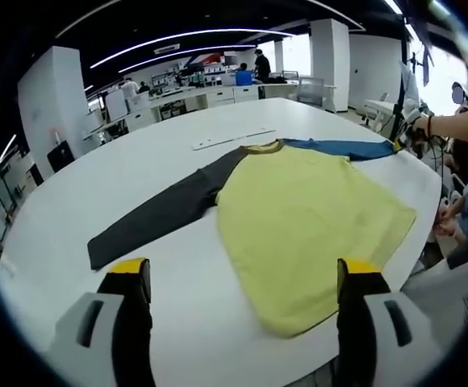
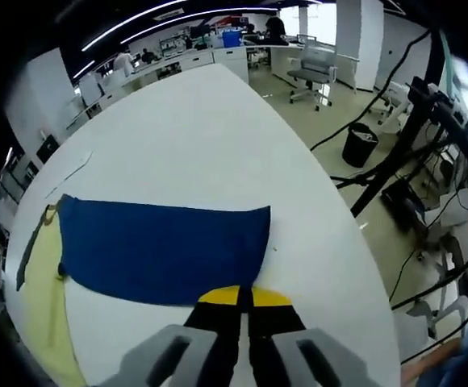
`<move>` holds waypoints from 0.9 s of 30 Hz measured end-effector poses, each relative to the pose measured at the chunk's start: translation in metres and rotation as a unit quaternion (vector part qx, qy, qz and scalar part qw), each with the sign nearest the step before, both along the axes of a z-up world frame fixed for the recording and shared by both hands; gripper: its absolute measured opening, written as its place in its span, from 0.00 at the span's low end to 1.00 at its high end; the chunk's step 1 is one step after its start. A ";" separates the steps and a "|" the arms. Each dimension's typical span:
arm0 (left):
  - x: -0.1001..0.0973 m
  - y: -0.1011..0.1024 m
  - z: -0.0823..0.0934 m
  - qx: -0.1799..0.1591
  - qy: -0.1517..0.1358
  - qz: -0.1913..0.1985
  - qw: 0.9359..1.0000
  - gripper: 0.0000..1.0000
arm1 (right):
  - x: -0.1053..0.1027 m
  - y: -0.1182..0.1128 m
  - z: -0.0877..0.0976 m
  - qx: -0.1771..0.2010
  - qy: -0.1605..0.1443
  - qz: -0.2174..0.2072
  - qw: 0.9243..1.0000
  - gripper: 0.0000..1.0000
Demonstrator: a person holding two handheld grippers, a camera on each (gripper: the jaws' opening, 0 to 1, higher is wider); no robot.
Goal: Fold the garment on the visible template until the final outline fits inside the template.
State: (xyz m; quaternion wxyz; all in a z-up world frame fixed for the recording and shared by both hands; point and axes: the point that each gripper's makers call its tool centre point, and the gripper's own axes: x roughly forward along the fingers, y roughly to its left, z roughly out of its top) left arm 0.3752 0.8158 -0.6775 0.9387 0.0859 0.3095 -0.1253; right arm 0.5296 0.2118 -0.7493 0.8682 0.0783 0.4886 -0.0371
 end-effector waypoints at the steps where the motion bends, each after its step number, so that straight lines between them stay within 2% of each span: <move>1: 0.000 0.001 0.000 -0.001 0.000 0.000 1.000 0.95 | 0.000 0.001 0.001 -0.001 0.000 0.003 1.000 0.00; 10: 0.001 -0.002 0.004 -0.029 -0.008 0.006 1.000 0.99 | 0.005 0.014 0.016 -0.009 -0.017 0.026 0.999 0.00; 27: -0.005 0.007 0.006 -0.042 -0.009 0.009 0.999 0.99 | 0.030 0.052 0.052 -0.019 -0.047 0.084 0.995 0.00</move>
